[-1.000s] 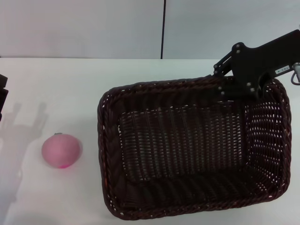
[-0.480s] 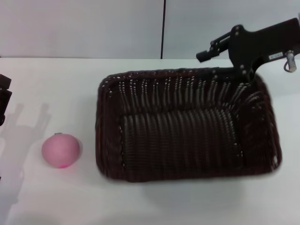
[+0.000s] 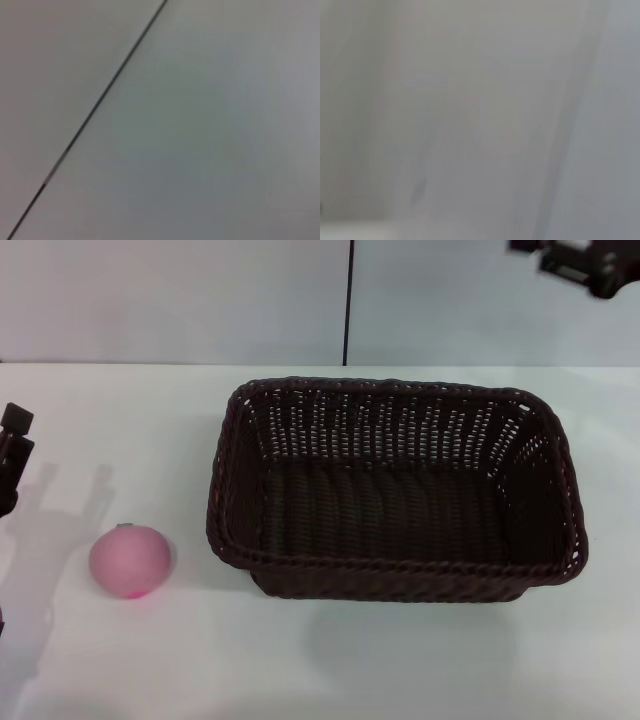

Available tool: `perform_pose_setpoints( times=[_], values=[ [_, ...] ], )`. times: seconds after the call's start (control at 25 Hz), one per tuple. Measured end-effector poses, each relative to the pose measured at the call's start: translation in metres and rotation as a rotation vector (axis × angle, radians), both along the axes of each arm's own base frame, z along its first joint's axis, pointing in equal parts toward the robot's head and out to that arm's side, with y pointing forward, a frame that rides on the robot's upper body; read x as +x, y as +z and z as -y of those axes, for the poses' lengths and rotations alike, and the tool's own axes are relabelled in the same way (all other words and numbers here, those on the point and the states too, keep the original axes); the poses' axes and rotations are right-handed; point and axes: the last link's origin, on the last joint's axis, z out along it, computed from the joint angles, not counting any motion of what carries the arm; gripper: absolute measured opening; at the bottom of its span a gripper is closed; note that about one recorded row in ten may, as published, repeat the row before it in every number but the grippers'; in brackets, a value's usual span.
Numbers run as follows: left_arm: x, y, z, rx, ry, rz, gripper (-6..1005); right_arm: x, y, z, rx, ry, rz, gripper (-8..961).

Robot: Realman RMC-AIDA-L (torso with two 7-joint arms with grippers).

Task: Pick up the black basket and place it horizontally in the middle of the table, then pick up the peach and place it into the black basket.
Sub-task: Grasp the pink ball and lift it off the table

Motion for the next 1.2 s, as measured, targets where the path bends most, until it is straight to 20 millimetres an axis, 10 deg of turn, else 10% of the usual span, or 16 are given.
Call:
perform_pose_setpoints(
  times=[0.56, 1.2],
  values=[
    [-0.017, 0.021, 0.018, -0.173, -0.138, -0.202, 820, 0.127, -0.014, 0.120, 0.412, -0.496, -0.605, 390],
    [-0.034, -0.014, 0.025, -0.510, -0.149, -0.418, 824, 0.129, -0.037, 0.117, 0.349, -0.571, -0.640, 394]
  ],
)
